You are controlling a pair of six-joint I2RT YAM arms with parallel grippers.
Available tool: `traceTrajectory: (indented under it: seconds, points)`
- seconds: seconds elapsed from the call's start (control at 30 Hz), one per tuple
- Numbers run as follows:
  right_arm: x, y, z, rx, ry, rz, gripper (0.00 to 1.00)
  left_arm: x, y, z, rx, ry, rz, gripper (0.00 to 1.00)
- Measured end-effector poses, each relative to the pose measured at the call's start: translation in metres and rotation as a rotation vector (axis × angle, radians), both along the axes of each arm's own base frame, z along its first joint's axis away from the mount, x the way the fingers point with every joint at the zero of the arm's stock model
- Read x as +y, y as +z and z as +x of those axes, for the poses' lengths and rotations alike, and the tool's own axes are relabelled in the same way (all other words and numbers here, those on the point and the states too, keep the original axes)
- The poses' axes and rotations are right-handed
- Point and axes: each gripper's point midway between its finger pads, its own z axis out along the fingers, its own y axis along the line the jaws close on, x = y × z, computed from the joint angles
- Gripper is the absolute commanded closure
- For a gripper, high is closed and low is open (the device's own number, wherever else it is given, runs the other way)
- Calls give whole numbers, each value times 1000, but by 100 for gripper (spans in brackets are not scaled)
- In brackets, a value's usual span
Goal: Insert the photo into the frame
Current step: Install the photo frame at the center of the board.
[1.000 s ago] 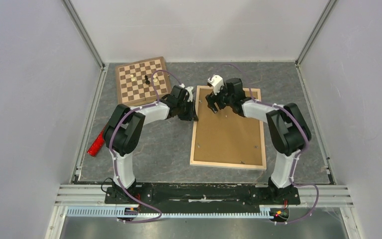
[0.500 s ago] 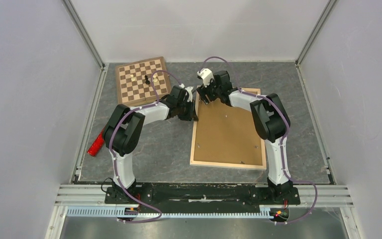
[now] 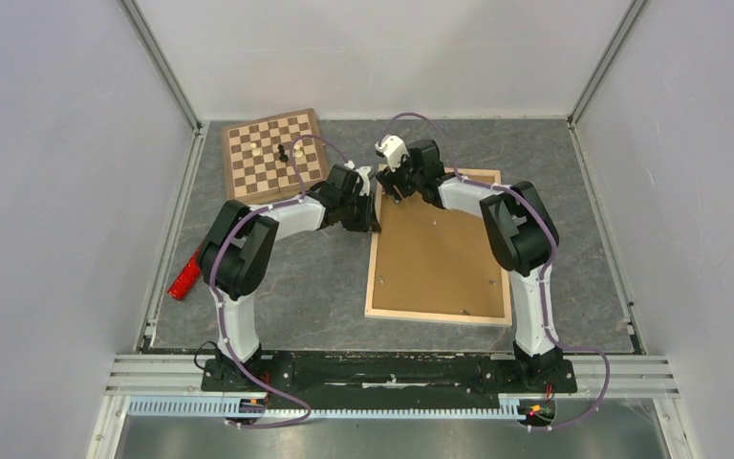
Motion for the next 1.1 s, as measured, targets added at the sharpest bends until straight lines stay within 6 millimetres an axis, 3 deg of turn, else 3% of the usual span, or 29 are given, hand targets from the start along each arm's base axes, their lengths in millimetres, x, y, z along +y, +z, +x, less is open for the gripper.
traceTrajectory:
  seconds: [0.37,1.1]
  points:
    - [-1,0,-17,-9,18,-15,30,0,0,0,0,0,0,98]
    - [10,2,-14,-20,59,-42,30,0,0,0,13,-3,-1,98]
